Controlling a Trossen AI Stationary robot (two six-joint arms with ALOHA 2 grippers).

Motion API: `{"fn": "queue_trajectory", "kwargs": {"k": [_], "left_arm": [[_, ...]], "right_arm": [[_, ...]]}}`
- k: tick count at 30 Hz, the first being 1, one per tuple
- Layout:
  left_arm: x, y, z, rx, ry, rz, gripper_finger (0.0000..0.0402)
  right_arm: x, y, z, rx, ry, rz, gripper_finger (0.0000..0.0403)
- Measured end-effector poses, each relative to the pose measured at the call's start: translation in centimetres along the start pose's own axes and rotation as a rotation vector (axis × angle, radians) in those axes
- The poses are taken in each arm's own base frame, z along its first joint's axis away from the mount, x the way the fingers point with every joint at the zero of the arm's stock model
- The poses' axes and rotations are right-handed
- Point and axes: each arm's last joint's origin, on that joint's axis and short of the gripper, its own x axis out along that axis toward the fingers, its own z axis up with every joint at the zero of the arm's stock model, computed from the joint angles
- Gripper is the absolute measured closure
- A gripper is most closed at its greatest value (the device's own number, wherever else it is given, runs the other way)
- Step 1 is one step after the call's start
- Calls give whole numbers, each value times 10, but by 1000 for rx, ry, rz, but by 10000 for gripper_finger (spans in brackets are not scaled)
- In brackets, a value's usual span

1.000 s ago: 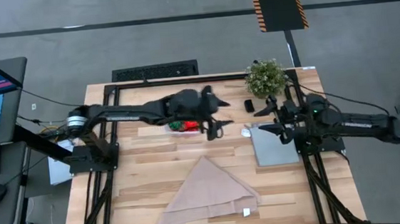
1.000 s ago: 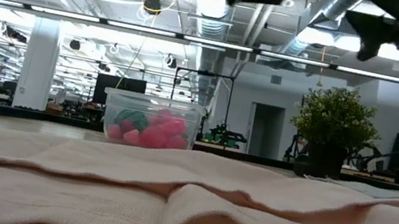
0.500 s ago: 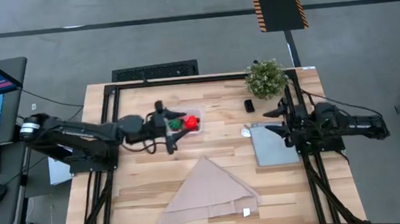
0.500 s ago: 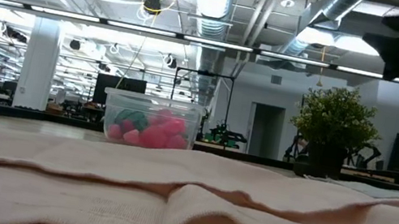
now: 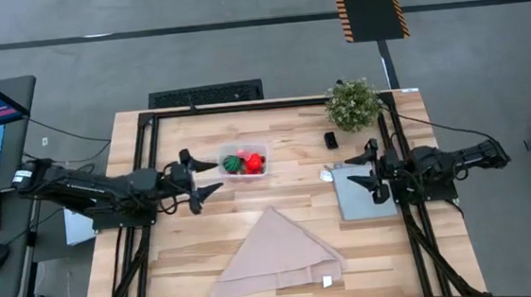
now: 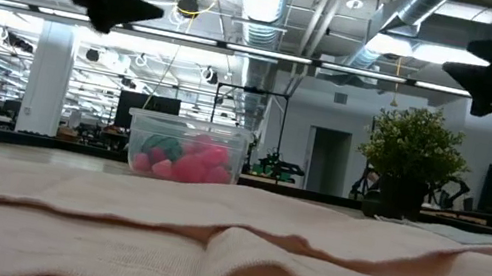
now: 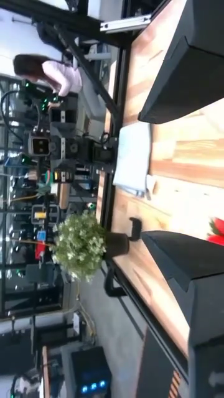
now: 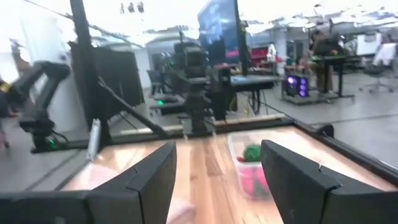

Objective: Pick and placing Produce into tupperware
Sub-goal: Return to Home Position

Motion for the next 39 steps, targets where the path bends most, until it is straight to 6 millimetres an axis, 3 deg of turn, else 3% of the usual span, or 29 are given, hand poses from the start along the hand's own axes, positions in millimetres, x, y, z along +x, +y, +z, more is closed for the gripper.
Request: {"fn": "queue_trajectory", "kwargs": {"k": [5,13,26,32,39], "left_arm": [[-19,8,-14,-27,-29,47,119],[-40,14,-20,-3,-20,75,118],[-72,25,-22,-22,-20,67,118],[-72,27,-26,-3,26,149,118],[-71,30,-37,-31,98,248,118]], "right_arm": [[-1,3,-3,-18,15,-39,148],[-4,9,4,-32,55,26,148],[-9,11,21,-68,74,-30,148],[-11,9,25,-89,79,-74,148],[-12,9,17,-76,161,-76,148]]}}
